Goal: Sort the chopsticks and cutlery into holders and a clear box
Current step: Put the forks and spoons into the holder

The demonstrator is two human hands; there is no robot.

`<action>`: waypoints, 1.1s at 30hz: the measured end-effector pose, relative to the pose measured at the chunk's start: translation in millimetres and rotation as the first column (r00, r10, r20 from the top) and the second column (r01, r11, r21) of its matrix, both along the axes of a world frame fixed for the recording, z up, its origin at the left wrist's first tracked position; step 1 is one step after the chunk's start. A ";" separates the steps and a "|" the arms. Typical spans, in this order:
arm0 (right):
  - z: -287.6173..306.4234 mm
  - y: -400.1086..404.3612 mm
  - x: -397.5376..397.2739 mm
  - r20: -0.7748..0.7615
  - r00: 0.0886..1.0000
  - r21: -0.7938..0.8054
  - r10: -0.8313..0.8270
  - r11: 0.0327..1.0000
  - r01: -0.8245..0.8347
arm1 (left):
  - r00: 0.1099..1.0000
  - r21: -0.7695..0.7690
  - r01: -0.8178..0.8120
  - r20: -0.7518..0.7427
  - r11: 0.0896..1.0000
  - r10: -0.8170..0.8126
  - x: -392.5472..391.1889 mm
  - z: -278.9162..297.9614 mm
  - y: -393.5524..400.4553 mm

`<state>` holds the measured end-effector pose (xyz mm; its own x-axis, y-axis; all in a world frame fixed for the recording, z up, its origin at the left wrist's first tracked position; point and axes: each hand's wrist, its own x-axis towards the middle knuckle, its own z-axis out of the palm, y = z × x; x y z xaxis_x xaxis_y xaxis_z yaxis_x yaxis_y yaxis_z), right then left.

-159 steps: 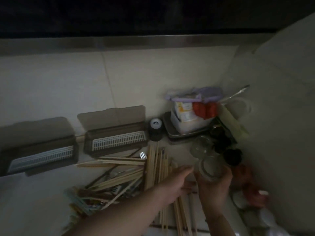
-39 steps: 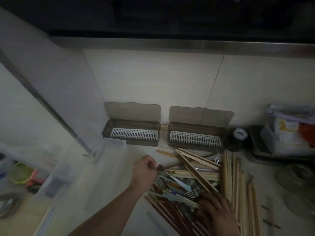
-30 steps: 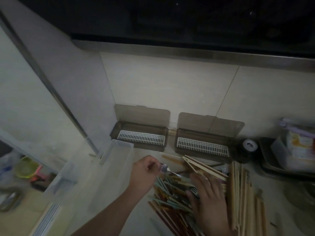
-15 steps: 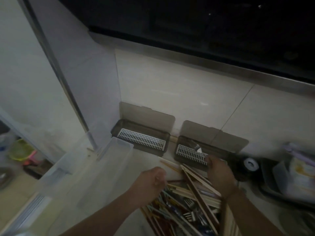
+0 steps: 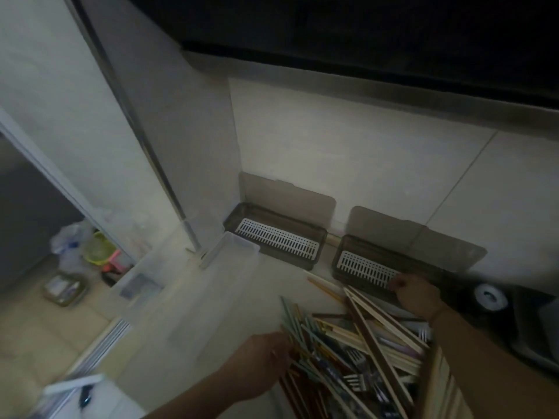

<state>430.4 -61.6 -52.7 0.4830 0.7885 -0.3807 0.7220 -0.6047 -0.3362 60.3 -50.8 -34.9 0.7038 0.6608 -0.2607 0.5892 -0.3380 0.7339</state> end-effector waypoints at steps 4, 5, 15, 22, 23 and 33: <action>2.4 -23.5 -15.2 0.060 0.988 0.381 -0.143 0.918 0.109 | 0.996 0.068 0.055 -0.071 0.996 -0.050 13.1 -2.6 -8.6; 4.4 -34.2 -28.3 0.124 0.974 0.515 -0.191 0.851 0.101 | 0.995 0.083 0.070 -0.079 0.994 -0.063 16.9 -2.4 -11.2; -24.6 -160.2 -160.0 0.208 0.977 0.252 -0.037 0.968 -0.017 | 0.922 0.454 0.385 -0.229 0.804 -0.312 29.5 -32.8 -21.2; -16.5 -158.7 -156.4 0.305 0.948 0.173 -0.092 0.984 0.039 | 0.834 0.418 0.546 -0.353 0.726 -0.423 37.3 -28.3 -31.9; -15.1 -159.0 -151.2 0.306 0.949 0.153 -0.079 0.988 0.033 | 0.836 0.431 0.544 -0.358 0.720 -0.417 38.3 -28.4 -30.6; -22.7 -156.3 -131.2 0.415 0.901 0.134 0.128 0.971 -0.200 | 0.864 0.511 0.493 -0.194 0.704 -0.465 62.6 -30.1 -1.2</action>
<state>299.2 -217.8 -75.4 0.4246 0.9046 -0.0366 0.9008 -0.4262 -0.0835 123.0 -52.0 -65.1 0.9603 0.2784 -0.0172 0.2684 -0.9057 0.3281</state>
